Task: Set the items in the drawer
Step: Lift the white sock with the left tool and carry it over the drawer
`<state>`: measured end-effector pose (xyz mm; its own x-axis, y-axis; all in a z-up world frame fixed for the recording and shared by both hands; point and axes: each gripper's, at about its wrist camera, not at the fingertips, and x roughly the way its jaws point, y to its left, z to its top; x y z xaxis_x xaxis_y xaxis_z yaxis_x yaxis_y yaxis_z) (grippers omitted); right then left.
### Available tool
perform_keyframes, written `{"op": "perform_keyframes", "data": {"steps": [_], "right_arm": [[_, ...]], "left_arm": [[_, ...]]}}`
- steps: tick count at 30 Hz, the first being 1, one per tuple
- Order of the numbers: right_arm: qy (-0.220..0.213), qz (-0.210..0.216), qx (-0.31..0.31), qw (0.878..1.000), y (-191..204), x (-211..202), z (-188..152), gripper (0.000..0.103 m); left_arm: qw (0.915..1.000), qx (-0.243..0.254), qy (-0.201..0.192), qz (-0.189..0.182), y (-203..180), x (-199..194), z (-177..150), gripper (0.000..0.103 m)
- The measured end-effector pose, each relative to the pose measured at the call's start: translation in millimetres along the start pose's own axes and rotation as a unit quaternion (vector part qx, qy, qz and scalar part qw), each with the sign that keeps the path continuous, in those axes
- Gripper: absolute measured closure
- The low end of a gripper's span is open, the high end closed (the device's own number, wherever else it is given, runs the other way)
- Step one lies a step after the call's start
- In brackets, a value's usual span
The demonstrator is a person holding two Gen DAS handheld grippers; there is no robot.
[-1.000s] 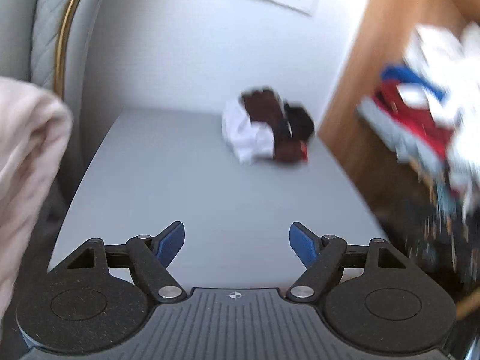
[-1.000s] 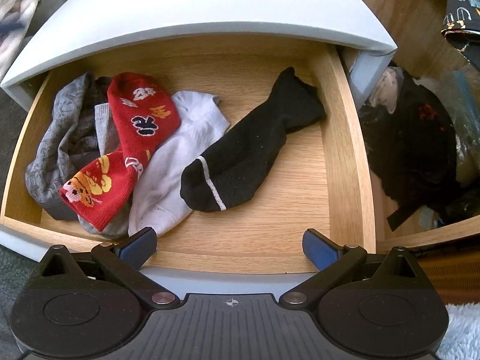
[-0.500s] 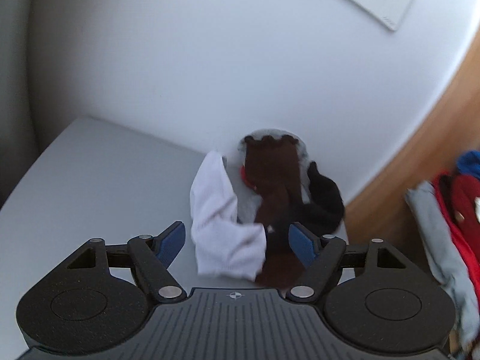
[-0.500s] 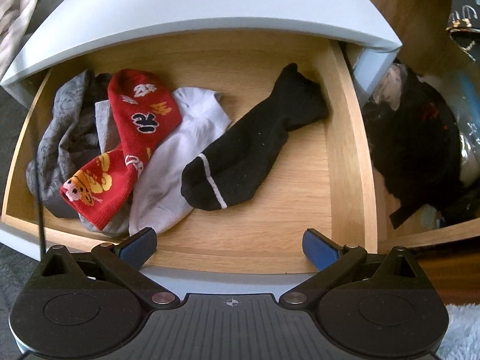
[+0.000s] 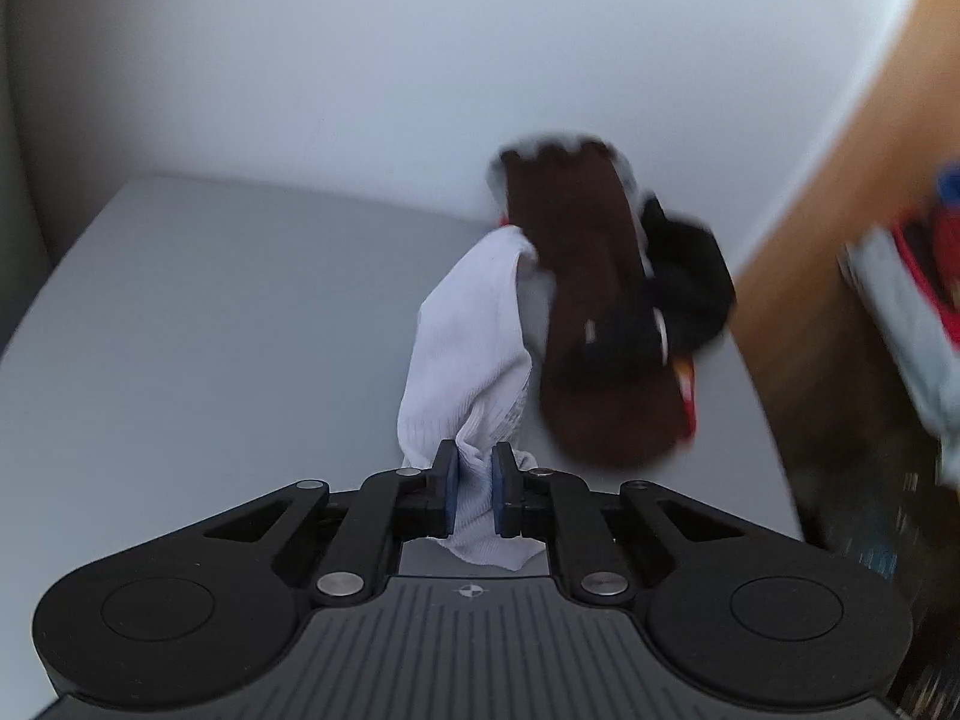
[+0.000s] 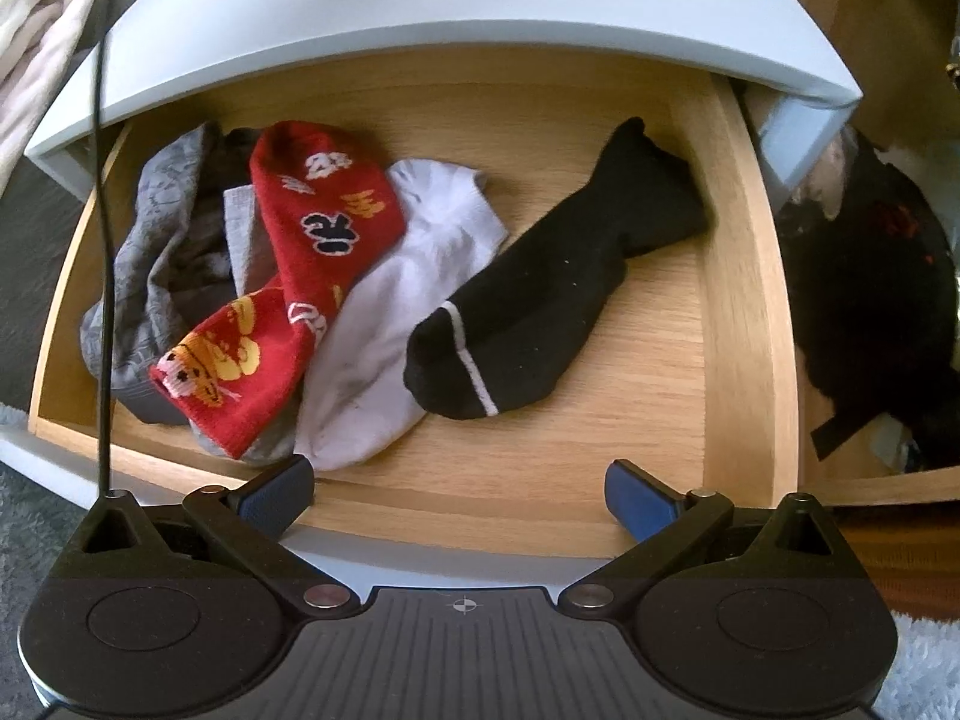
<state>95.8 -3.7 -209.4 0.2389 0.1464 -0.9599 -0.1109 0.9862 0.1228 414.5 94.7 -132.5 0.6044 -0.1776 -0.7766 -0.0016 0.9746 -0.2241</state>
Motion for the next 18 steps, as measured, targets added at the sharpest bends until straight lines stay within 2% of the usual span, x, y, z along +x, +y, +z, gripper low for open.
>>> {"op": "perform_keyframes", "data": {"steps": [7,18], "right_arm": [[-0.001,0.004,0.012,1.000,-2,0,-2,0.000],[-0.008,0.008,0.013,1.000,-3,0,-3,0.000]], "left_arm": [[0.9983,0.055,0.017,-0.005,13,-48,-52,0.091],[0.9955,0.089,0.017,-0.026,44,-123,-134,0.091]]}}
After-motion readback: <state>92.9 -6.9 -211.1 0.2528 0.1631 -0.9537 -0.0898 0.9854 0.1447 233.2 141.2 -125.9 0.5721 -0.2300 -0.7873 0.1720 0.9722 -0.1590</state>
